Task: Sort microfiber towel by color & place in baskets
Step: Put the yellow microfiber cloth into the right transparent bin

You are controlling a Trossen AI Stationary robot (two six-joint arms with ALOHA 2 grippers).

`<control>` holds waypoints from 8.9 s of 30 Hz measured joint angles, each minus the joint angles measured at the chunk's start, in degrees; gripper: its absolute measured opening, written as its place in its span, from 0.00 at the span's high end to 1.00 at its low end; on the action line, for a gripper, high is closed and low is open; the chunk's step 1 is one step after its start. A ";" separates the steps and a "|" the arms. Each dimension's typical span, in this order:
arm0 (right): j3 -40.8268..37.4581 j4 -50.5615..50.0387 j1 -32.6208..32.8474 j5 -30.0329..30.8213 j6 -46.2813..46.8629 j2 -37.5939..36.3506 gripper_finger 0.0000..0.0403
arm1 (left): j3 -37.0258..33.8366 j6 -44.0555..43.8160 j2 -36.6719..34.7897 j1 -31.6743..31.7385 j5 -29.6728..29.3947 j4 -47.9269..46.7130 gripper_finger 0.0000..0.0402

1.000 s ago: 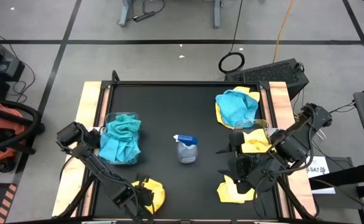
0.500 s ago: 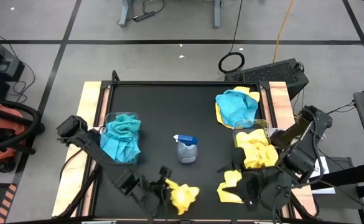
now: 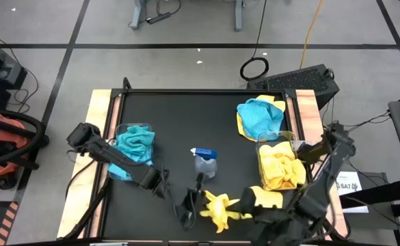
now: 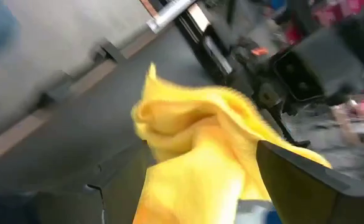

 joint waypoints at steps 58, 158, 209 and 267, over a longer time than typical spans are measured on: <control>-0.02 -18.47 3.45 18.81 9.41 0.61 1.00 | -0.91 -2.60 -0.02 4.99 2.24 3.24 0.43; -58.03 -36.78 -4.72 -12.42 52.50 -65.55 0.99 | -1.92 -3.00 3.41 6.76 2.77 5.73 0.43; -45.57 -34.01 -4.72 -10.02 62.53 -65.24 0.43 | -1.92 -1.28 3.41 8.73 2.76 11.17 0.43; -46.78 10.17 0.82 -28.33 42.08 -6.73 0.34 | -1.92 -0.13 10.14 8.51 4.10 13.72 0.43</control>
